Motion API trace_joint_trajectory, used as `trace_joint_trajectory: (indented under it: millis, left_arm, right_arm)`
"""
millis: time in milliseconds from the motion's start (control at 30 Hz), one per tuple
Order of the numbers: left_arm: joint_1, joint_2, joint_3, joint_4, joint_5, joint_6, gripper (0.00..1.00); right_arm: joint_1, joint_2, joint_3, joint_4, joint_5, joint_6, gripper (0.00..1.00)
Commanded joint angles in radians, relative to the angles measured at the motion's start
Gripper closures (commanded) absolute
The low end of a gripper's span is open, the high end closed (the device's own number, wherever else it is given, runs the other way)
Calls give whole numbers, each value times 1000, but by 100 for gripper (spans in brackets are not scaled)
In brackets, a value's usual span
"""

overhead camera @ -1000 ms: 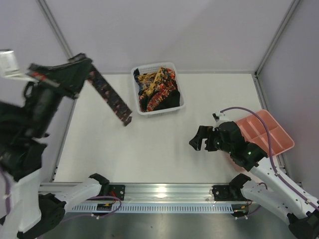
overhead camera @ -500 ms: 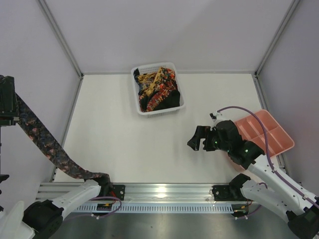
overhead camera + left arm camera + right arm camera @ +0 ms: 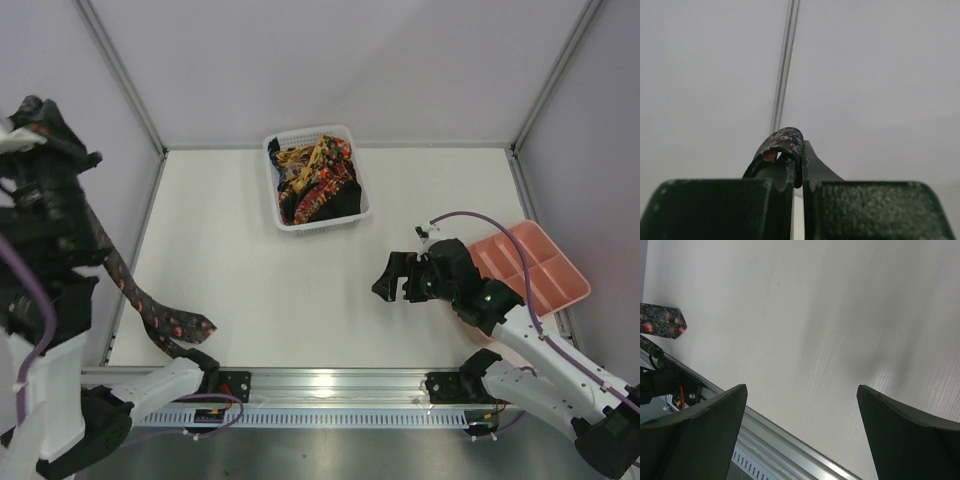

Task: Roll the ties
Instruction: Move the tie to the center of the board

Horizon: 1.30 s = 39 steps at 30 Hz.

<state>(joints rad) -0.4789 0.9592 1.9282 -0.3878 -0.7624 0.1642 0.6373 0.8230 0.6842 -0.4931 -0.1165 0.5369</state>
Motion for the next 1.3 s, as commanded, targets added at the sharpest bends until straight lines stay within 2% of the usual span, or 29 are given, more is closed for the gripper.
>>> trace_joint_trajectory:
  millis: [0,33,100,167,267,300,400,467,533,600,733,833,867,967,1033,1133,1167,1267]
  left_arm:
    - [10,123,-46,334,-40,326,99]
    - [22,147,-23,345,-28,354,99]
    - [81,226,122,281,44,357,100]
    - [88,222,134,343,63,382,100]
    - [89,243,190,267,121,306,100]
    - [89,249,195,194,135,281,100]
    - [89,269,166,48,201,143,99]
    - [86,250,56,15,239,1,99]
    - [71,224,-99,10,352,-148,100]
    - [16,222,-194,21,370,-211,100]
    - [-163,214,-470,79,341,-395,100]
    - [-298,210,-607,118,211,-485,100]
    - [-378,213,-633,100,133,-585,100]
    - [-530,208,-757,87,27,-803,99]
    - [-626,220,-857,125,12,-937,100]
    - [-696,295,-923,165,32,-1060,99]
    - [-699,318,-928,171,43,-1080,99]
    - [-699,438,-911,228,188,-1074,100]
  right_arm:
    - [-1,16,23,51,-26,-17,0]
    - [1,19,21,48,-31,-17,0]
    - [-1,24,25,44,-38,-20,0]
    - [-1,24,21,39,-41,-23,0]
    - [-2,21,17,31,-35,-32,0]
    - [-4,22,15,34,-34,-32,0]
    - [-7,28,15,41,-37,-34,0]
    - [-10,31,21,39,-37,-25,0]
    - [-10,28,21,42,-35,-12,0]
    - [-11,22,28,27,-19,-3,0]
    - [-27,10,61,-50,73,34,0]
    - [-68,-1,93,-125,158,49,0]
    - [-112,-8,104,-140,156,38,0]
    - [-186,-7,121,-162,126,9,0]
    - [-272,5,144,-185,80,-23,0]
    - [-382,10,169,-216,22,-47,0]
    - [-405,7,172,-223,-12,-55,0]
    - [-470,13,187,-246,-78,-64,1]
